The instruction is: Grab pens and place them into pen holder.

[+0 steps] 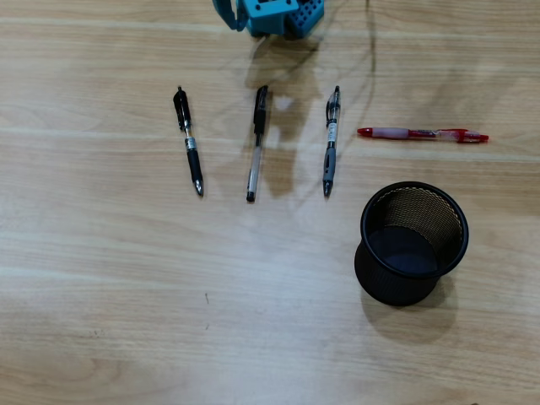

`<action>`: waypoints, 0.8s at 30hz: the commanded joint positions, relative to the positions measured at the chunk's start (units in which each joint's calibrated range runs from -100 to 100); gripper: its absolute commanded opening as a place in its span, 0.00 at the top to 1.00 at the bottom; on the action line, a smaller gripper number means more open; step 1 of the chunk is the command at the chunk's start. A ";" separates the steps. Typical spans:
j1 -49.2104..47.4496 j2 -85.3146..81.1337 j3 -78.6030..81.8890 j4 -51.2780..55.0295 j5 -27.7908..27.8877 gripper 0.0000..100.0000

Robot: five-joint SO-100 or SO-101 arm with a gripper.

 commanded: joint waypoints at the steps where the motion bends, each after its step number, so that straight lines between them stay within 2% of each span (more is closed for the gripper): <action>1: 0.78 9.74 -11.64 1.29 -3.20 0.98; 9: 1.88 26.73 -19.96 0.75 -3.57 0.96; 10: 2.52 29.02 -21.14 0.75 -3.57 0.94; 12: 2.98 35.48 -23.94 0.66 -3.41 0.83; 15: 3.07 40.66 -26.75 0.47 -3.20 0.74; 19: 3.44 46.18 -30.10 0.38 -3.20 0.70; 24: 3.16 53.14 -30.64 -5.36 -3.05 0.70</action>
